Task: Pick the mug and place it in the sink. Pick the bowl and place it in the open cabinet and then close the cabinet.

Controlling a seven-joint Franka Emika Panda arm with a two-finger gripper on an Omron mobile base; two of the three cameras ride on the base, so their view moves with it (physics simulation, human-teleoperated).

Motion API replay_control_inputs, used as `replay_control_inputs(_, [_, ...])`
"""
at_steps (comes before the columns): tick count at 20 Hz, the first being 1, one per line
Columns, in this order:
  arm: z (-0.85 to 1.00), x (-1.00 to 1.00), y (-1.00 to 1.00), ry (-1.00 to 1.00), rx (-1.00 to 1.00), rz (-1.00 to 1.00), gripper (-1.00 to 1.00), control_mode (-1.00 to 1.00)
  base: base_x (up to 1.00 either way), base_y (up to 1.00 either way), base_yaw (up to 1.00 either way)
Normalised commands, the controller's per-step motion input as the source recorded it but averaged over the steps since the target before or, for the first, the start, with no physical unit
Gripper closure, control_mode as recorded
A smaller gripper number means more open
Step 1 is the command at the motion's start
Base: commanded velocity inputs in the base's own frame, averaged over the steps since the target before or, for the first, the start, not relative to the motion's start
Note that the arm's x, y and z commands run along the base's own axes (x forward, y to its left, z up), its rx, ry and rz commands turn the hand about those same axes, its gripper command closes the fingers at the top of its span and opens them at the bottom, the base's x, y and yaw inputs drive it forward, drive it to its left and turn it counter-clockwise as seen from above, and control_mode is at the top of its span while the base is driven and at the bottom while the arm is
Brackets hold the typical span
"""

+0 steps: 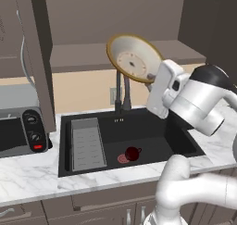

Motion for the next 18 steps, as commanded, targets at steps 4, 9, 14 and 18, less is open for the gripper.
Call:
replay_control_inputs(4, [0.64, 0.00, 0.00, 0.17, 0.00, -0.02, 1.00, -1.00, 0.00, 0.00, 0.00])
replay_control_inputs(9, [0.63, 0.00, 0.00, 0.16, -0.03, -0.04, 1.00, -1.00, 0.00, 0.00, 0.00])
replay_control_inputs(14, [0.43, 0.00, -0.03, 0.26, -0.15, -0.06, 1.00, -1.00, 0.00, 0.00, 0.00])
replay_control_inputs(18, [0.21, 0.00, -0.08, 0.28, -0.21, -0.02, 1.00, -1.00, 0.00, 0.00, 0.00])
